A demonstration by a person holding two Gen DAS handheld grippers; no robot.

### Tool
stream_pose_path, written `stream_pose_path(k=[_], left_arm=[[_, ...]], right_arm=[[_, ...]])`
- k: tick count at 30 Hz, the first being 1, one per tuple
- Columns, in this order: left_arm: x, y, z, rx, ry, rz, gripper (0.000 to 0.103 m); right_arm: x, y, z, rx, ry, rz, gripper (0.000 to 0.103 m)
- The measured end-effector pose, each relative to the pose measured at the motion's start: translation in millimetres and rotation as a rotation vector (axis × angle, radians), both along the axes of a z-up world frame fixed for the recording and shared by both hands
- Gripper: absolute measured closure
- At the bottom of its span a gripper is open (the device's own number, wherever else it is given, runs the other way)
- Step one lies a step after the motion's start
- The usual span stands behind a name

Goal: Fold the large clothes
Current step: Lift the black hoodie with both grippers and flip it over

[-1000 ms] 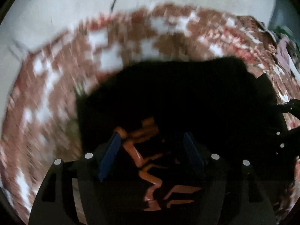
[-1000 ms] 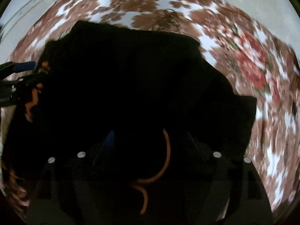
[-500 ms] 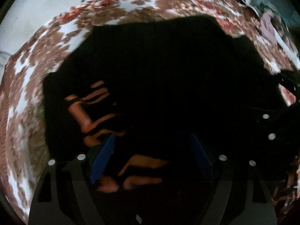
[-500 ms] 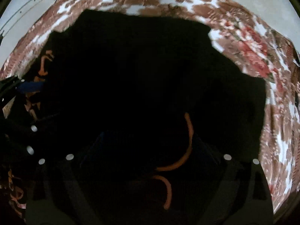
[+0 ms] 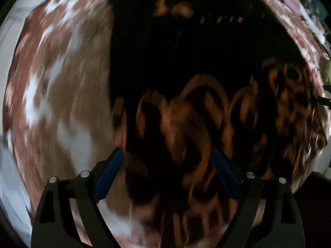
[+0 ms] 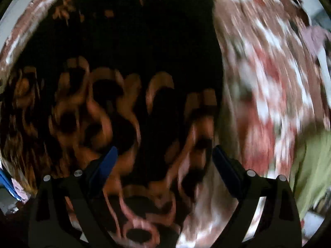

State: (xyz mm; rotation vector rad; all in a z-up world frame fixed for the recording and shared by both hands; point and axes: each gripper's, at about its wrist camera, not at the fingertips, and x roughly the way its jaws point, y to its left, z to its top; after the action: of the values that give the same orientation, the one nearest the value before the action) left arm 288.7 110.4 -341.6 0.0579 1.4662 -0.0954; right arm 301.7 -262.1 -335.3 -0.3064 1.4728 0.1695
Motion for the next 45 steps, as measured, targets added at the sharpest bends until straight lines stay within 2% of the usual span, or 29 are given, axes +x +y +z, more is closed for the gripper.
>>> stream_pose_path(k=[3,5,6,7,10,14,16,19,21,23,26,30,31,33,35,36,37,38,39,40,41,42,44,45], left_arm=[[-46,19,-12,-0.002,0.053,0.087,0.017],[-71,34,-23,-0.083,0.094,0.193,0.017],[-85,47,-30,-0.154,0.113,0.297,0.017],[-94,56,-34,-0.184,0.118,0.364,0.017],[-117,72,-42,-0.258,0.115,0.472,0.017],[-125,63,-59,-0.251,0.139,0.4,0.019],[-127,60,-66,-0.285,0.155,0.382,0.019],[-126,59,-68,-0.319,0.146,0.348,0.022],[-127,61,-69,-0.358,0.147,0.351,0.032],[-126,67,-65,-0.407,0.158,0.374,0.036],[-125,67,-56,-0.464,0.152,0.382,0.037],[-128,79,-62,-0.377,0.172,0.315,0.036],[-129,77,-65,-0.375,0.173,0.309,0.036],[-128,74,-67,-0.373,0.163,0.316,0.036],[-126,70,-62,-0.383,0.148,0.319,0.037],[-125,68,-57,-0.397,0.14,0.31,0.045],[-125,66,-52,-0.402,0.132,0.302,0.048],[-127,66,-47,-0.402,0.122,0.296,0.05],[-126,66,-43,-0.422,0.116,0.291,0.066],[-125,66,-42,-0.452,0.111,0.287,0.074],[-125,65,-40,-0.461,0.109,0.284,0.076],[-124,66,-44,-0.431,0.112,0.276,0.074],[-124,67,-55,-0.394,0.14,0.274,0.065],[-125,67,-61,-0.392,0.161,0.283,0.065]], right_arm=[[-35,-22,-4,-0.011,0.02,-0.02,0.011],[-53,-36,-14,-0.015,0.042,-0.019,0.011],[-60,-41,-19,-0.015,0.055,-0.02,0.011],[-68,-48,-25,-0.009,0.077,-0.029,0.011],[-86,-59,-35,0.017,0.11,-0.069,0.013],[-98,-65,-44,0.06,0.117,-0.151,0.013],[-102,-60,-48,0.083,0.121,-0.176,0.018],[-104,-58,-54,0.106,0.124,-0.207,0.019],[-108,-55,-56,0.126,0.134,-0.234,0.02],[-105,-58,-57,0.151,0.156,-0.257,0.024],[-103,-55,-54,0.147,0.172,-0.243,0.032],[-95,-57,-52,0.161,0.179,-0.234,0.042],[-95,-54,-53,0.185,0.19,-0.241,0.053],[-94,-54,-57,0.196,0.203,-0.265,0.054],[-93,-50,-52,0.181,0.198,-0.239,0.064],[-90,-47,-49,0.169,0.191,-0.219,0.068],[-91,-42,-44,0.154,0.185,-0.196,0.072],[-91,-40,-41,0.146,0.182,-0.183,0.073],[-90,-41,-39,0.147,0.182,-0.184,0.073],[-90,-42,-38,0.159,0.185,-0.201,0.073],[-90,-42,-37,0.17,0.189,-0.22,0.073],[-88,-45,-37,0.183,0.195,-0.242,0.071],[-84,-52,-48,0.205,0.218,-0.272,0.063],[-82,-53,-51,0.214,0.221,-0.284,0.06]])
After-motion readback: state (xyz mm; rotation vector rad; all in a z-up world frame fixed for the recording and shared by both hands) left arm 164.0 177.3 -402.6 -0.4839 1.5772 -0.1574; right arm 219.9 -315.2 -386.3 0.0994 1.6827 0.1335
